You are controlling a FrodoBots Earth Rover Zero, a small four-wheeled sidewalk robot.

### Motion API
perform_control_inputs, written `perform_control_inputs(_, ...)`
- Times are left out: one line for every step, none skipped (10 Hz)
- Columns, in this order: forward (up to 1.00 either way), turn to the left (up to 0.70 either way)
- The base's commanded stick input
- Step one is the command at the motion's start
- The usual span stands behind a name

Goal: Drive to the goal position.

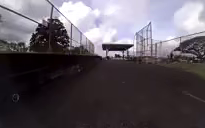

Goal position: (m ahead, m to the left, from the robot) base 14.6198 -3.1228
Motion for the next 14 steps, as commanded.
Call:
perform_control_inputs(0.85,0.00)
perform_control_inputs(0.85,0.00)
perform_control_inputs(0.85,0.00)
perform_control_inputs(0.85,0.00)
perform_control_inputs(0.85,0.00)
perform_control_inputs(0.85,-0.10)
perform_control_inputs(0.85,-0.24)
perform_control_inputs(0.85,-0.31)
perform_control_inputs(0.85,-0.26)
perform_control_inputs(0.85,-0.12)
perform_control_inputs(0.85,0.00)
perform_control_inputs(0.85,0.00)
perform_control_inputs(0.85,0.00)
perform_control_inputs(0.85,0.00)
